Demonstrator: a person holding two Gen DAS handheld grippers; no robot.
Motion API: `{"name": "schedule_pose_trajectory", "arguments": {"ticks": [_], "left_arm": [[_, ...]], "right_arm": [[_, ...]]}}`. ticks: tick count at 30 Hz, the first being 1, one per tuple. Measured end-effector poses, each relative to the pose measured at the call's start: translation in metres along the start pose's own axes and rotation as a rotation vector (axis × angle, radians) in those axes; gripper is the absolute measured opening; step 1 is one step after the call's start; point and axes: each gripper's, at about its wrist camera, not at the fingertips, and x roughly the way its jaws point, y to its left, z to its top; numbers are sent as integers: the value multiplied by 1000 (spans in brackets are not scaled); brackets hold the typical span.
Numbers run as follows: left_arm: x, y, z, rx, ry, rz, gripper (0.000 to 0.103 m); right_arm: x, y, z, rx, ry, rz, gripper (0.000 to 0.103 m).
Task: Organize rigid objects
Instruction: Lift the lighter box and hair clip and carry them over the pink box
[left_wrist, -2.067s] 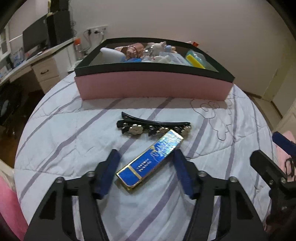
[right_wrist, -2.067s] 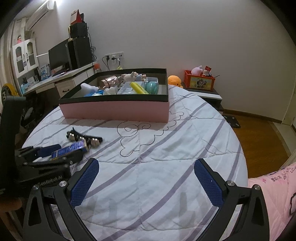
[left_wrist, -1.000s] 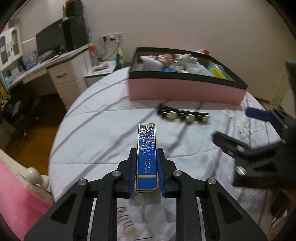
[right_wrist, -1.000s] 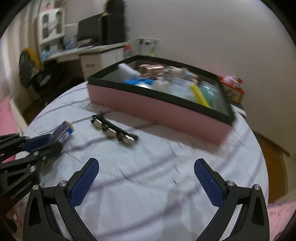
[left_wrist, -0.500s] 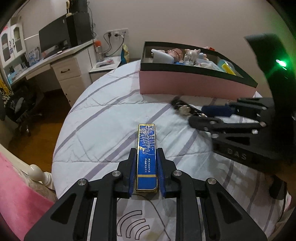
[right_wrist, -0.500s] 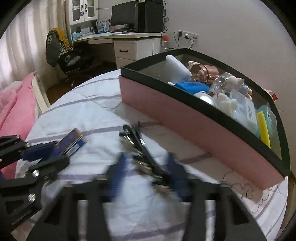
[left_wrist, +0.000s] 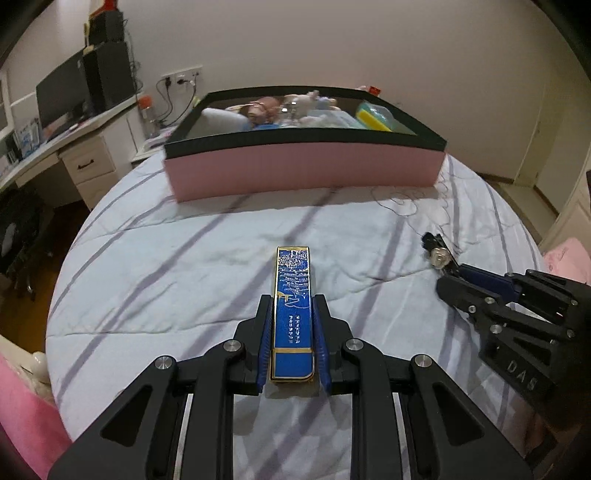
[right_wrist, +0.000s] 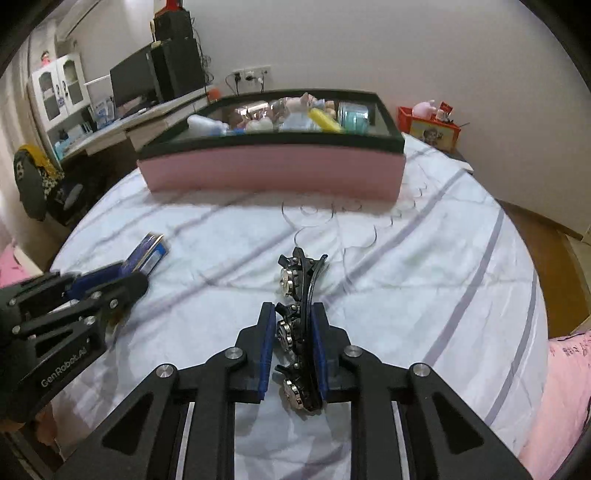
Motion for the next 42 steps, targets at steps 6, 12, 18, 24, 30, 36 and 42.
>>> {"name": "schedule_pose_trajectory", "arguments": {"ticks": [6,12,18,24,30,36,42], "left_arm": [[4,6,-1,-34,9,-21,23],[6,6,-1,-45,8,-35,21],[-3,7,-2,-53,-29,-33,20],[-34,2,7,-49,-123,-22,20],[-80,-5,27,-39,-255,-51,20],[-130,-14,38,2,-406,-28,20],[-168,-22,46,43,-557,17,21]], "right_arm": [[5,1,3,-7,-5,-21,20],[10,1,8,-9,-3,11,21],[5,-5,7,11,-36,84,19],[-24,-3,12,41,-174,133,19],[-74,7,28,10,-342,137,19],[-121,21,39,-42,-478,112,19],[-154,36,47,-109,-579,23,19]]}}
